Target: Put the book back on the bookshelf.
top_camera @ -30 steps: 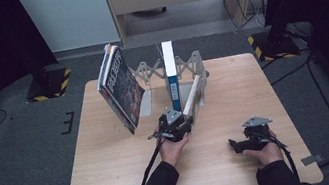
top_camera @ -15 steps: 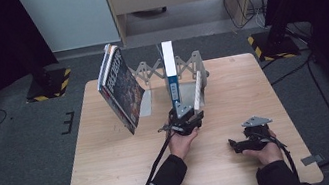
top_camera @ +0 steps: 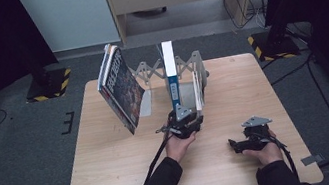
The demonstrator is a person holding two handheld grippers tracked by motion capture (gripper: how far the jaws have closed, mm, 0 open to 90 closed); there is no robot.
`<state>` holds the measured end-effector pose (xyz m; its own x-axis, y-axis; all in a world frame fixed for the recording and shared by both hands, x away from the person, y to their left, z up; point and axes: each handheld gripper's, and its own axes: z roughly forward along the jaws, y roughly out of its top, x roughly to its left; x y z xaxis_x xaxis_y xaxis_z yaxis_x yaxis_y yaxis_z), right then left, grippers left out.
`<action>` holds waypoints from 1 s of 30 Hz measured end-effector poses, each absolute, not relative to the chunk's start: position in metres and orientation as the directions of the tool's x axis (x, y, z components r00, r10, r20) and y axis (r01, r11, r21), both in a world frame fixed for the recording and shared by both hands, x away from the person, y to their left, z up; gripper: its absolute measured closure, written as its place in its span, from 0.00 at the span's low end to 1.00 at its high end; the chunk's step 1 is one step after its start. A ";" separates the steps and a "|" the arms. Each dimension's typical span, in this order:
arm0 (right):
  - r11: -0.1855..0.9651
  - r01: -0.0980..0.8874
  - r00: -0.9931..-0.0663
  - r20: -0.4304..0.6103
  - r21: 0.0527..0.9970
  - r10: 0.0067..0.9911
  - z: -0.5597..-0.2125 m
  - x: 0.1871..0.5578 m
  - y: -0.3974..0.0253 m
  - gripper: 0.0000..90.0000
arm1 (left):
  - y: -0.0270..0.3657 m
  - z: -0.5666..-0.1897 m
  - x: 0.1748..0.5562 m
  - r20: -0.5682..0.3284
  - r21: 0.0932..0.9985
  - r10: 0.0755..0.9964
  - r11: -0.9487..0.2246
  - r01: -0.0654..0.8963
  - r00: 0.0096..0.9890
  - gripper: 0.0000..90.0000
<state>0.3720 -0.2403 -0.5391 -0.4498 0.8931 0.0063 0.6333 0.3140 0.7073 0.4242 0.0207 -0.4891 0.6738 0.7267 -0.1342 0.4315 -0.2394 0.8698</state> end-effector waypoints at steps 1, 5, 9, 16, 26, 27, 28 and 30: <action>0.314 0.634 -0.449 0.006 0.707 0.893 -0.539 0.372 -0.240 0.02 | 0.019 -0.488 0.426 -0.136 0.871 0.727 -0.236 0.432 0.673 0.74; 0.312 0.635 -0.448 0.008 0.707 0.894 -0.539 0.372 -0.240 0.02 | 0.013 -0.485 0.437 -0.129 0.864 0.733 -0.247 0.438 0.667 0.74; 0.312 0.634 -0.448 0.008 0.707 0.894 -0.539 0.372 -0.240 0.02 | 0.006 -0.484 0.448 -0.115 0.862 0.742 -0.256 0.437 0.660 0.73; 0.312 0.634 -0.448 0.008 0.707 0.894 -0.539 0.372 -0.240 0.02 | 0.000 -0.485 0.462 -0.108 0.864 0.753 -0.252 0.436 0.649 0.72; 0.312 0.634 -0.448 0.007 0.707 0.894 -0.539 0.372 -0.240 0.02 | -0.004 -0.483 0.471 -0.072 0.862 0.763 -0.276 0.425 0.642 0.71; 0.313 0.634 -0.448 0.007 0.707 0.894 -0.539 0.372 -0.240 0.02 | -0.003 -0.483 0.472 -0.068 0.862 0.762 -0.280 0.422 0.644 0.71; 0.312 0.634 -0.448 0.007 0.707 0.894 -0.539 0.372 -0.240 0.02 | -0.003 -0.483 0.472 -0.066 0.863 0.761 -0.281 0.419 0.646 0.71; 0.312 0.634 -0.448 0.007 0.707 0.894 -0.539 0.372 -0.240 0.02 | -0.003 -0.483 0.473 -0.057 0.864 0.760 -0.288 0.413 0.648 0.69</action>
<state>0.3719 -0.2399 -0.5391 -0.4484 0.8938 0.0073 0.6343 0.3125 0.7071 0.4732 -0.0029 -0.4827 0.6478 0.7597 -0.0569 0.4133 -0.2876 0.8640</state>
